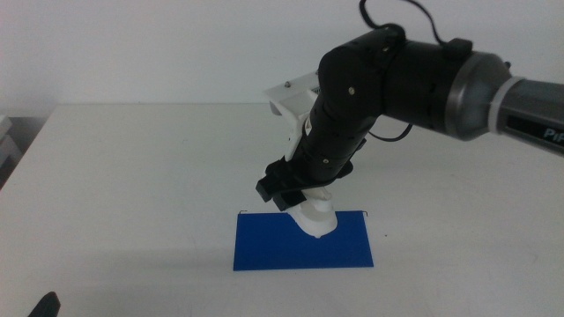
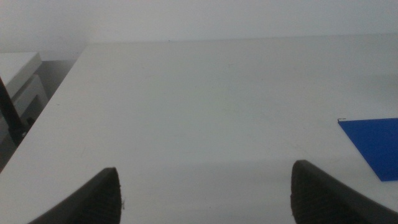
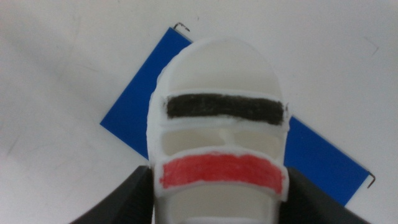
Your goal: Use one arm to grab the shoe from the table and place it on the mat.
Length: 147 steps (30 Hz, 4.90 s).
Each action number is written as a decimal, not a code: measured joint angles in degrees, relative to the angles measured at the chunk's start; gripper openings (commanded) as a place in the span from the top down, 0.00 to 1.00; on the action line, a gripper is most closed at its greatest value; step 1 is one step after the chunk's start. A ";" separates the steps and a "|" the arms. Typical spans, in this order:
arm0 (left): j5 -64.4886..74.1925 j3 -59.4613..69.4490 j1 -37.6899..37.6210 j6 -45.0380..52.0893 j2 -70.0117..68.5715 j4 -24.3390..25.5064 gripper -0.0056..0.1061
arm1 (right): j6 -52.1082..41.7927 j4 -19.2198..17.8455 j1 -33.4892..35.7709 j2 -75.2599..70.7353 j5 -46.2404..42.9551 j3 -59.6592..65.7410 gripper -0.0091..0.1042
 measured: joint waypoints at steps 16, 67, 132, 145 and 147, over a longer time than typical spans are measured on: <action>0.00 0.00 0.00 0.00 0.00 0.00 0.11 | -37.11 -0.02 0.12 0.59 -0.08 0.00 0.95; 0.00 0.00 0.00 0.00 0.00 0.00 0.11 | -56.34 8.24 -2.31 12.50 -1.73 0.00 0.64; 0.00 0.00 0.00 0.00 0.00 0.00 0.11 | -23.33 2.15 -26.20 -107.04 -43.18 91.88 0.35; 0.01 0.00 0.00 0.00 0.00 0.00 0.11 | -23.29 5.16 -26.20 -108.63 -43.04 93.76 0.35; 0.01 0.00 0.00 0.00 0.00 0.00 0.11 | -23.29 5.94 -26.20 -108.63 -42.93 93.76 0.35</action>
